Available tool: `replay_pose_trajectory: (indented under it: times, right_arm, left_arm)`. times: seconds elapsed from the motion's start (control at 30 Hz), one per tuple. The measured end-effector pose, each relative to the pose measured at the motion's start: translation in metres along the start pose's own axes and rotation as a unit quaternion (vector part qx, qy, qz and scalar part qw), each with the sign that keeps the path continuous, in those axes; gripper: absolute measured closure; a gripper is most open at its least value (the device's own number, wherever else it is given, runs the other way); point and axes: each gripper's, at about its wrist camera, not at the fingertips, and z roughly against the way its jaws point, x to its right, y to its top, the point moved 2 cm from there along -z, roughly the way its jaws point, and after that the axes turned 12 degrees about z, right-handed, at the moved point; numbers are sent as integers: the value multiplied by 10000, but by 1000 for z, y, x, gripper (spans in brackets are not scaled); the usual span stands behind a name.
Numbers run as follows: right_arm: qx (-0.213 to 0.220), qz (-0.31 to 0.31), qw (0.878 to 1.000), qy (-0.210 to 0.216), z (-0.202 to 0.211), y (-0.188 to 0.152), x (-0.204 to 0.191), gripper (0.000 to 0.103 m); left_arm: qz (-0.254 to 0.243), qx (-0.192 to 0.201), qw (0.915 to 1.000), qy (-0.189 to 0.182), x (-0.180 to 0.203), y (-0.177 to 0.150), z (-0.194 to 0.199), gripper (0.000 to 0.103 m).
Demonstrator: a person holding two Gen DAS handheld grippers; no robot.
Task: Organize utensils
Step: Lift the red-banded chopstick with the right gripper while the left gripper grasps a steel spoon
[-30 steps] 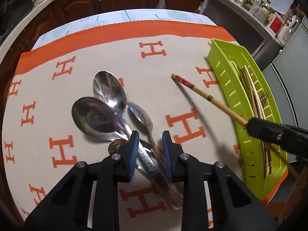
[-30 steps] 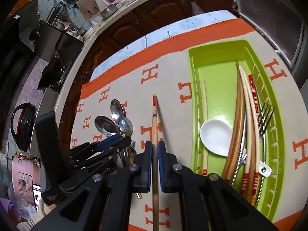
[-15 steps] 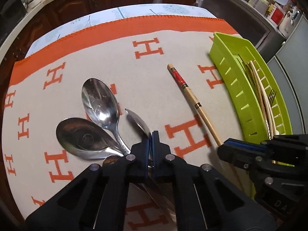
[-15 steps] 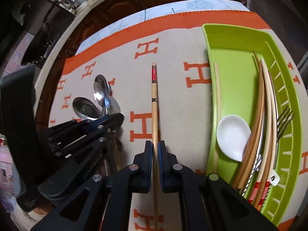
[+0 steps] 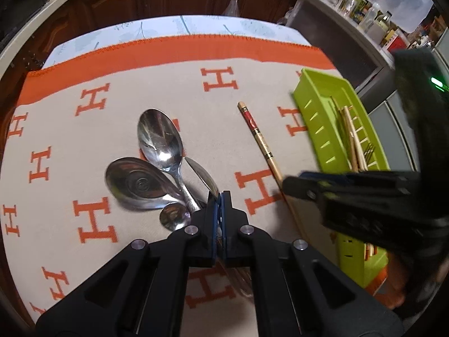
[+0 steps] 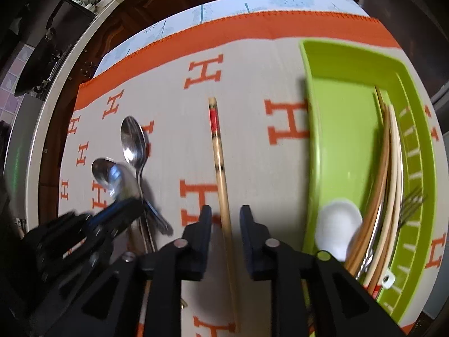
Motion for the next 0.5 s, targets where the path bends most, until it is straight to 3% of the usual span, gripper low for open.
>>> replay_pose_trajectory:
  times: [0.2,0.3,0.33,0.37,0.43,0.5]
  right_arm:
    - [-82,398,9972,-632,-14,19,-16,81]
    - [-138,998,9884,-1137,-24,19,-34,80]
    - [-96,1114,9859,-1246,-24,19,-38,86]
    - [-78,1153,9863,-1173,-25,18,-41,96]
    - [-23,1159,9876,-1055,-24,16,-44,96]
    - [62,825,9946,-633,-15,11,-36,97]
  left_arm:
    - [124,28,9999,-115,-8,-7,17,103]
    - [193,27,9997,-176,-12,-10,24,103]
    - [204,38,9996,-188,-14,-10,26,103]
    - [205,49,9996,-193,-14,-11,28,103]
    - [212,74,9995,-206,-15,-12,33,103]
    - [197,93,9995,-218,-13,-14,38,103]
